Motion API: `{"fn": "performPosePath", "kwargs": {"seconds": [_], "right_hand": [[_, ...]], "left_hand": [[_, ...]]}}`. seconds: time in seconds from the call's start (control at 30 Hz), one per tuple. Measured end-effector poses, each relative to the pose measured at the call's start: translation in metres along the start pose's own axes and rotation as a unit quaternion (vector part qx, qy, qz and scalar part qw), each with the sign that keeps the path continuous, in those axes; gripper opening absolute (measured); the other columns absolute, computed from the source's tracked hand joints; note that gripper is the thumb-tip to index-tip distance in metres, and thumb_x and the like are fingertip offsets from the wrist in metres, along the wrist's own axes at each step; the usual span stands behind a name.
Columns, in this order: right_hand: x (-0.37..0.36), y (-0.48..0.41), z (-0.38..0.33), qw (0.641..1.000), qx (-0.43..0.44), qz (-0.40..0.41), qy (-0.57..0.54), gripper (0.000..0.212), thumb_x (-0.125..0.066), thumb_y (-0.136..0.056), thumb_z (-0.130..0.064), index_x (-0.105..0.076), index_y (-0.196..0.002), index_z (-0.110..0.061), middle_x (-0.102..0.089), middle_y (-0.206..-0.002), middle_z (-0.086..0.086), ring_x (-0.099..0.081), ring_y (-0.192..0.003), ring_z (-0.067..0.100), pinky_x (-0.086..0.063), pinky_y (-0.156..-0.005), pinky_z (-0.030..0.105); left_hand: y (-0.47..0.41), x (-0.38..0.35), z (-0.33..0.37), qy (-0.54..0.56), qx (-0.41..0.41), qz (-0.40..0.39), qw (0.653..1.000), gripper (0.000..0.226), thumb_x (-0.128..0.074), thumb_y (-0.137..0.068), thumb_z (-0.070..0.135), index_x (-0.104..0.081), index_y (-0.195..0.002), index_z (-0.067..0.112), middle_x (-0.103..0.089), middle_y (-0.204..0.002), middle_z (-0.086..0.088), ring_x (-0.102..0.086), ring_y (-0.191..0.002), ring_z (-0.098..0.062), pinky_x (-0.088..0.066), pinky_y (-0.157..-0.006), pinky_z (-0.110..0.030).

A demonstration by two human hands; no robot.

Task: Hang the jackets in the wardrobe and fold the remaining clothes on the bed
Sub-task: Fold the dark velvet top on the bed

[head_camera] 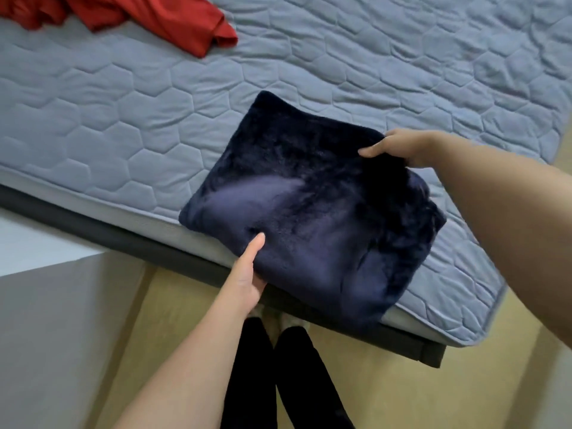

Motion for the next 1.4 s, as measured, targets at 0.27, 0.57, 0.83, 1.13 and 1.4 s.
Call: {"fn": "performPosePath", "kwargs": {"seconds": [0.27,0.57,0.83,1.13,1.4], "right_hand": [[0.086,0.107,-0.057,0.974,0.137,0.067,-0.165,0.011,-0.065,-0.087,-0.015,-0.067,-0.097,-0.018,-0.072,-0.083,-0.012,-0.065,-0.082,0.004,-0.046,-0.085,0.027],[0.055,0.142,0.000,0.977,0.072,0.096,-0.176,0.026,-0.066,-0.083,-0.039,-0.060,-0.106,-0.031,-0.064,-0.112,-0.013,-0.055,-0.106,0.007,-0.032,-0.095,0.038],[-0.135,0.079,0.179,0.985,-0.076,0.035,-0.154,0.027,-0.073,-0.079,-0.008,-0.066,-0.105,-0.012,-0.068,-0.093,0.000,-0.063,-0.084,0.014,-0.051,-0.071,0.016],[-0.127,0.036,0.166,0.930,-0.065,-0.025,-0.362,0.074,-0.077,-0.057,-0.059,-0.059,-0.120,-0.025,-0.068,-0.114,-0.007,-0.064,-0.103,0.013,-0.044,-0.085,0.029],[-0.112,0.008,0.138,0.805,-0.001,0.057,-0.590,0.035,-0.061,-0.087,-0.022,-0.063,-0.120,-0.012,-0.073,-0.101,0.007,-0.072,-0.086,0.020,-0.058,-0.066,0.031]], "left_hand": [[0.047,-0.139,0.208,-0.242,-0.135,-0.077,0.958,0.044,-0.054,-0.086,0.056,-0.068,-0.103,0.018,-0.074,-0.098,0.002,-0.070,-0.089,-0.010,-0.055,-0.073,-0.024],[0.060,-0.176,0.238,-0.432,-0.197,-0.020,0.880,0.068,-0.054,-0.069,0.078,-0.060,-0.117,0.029,-0.068,-0.111,0.008,-0.064,-0.096,-0.012,-0.051,-0.078,-0.034],[-0.049,-0.013,0.091,-0.542,-0.052,0.100,0.832,0.076,-0.062,-0.077,0.062,-0.057,-0.126,0.004,-0.059,-0.127,-0.015,-0.057,-0.110,-0.027,-0.042,-0.082,-0.030],[-0.077,-0.038,0.115,-0.536,-0.102,0.033,0.837,0.067,-0.057,-0.076,0.068,-0.056,-0.122,0.020,-0.063,-0.105,0.003,-0.059,-0.078,-0.007,-0.043,-0.062,-0.021],[-0.084,-0.095,0.127,-0.348,-0.193,-0.005,0.918,0.028,-0.068,-0.083,0.029,-0.066,-0.107,0.013,-0.071,-0.100,-0.007,-0.067,-0.087,-0.020,-0.055,-0.080,-0.032]]}}
Point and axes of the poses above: each hand's wrist, its own y-axis away from the middle knuckle, its own x-axis out of the back of the hand, z = x × y, the point moved 3 cm from there along -y, towards the middle knuckle
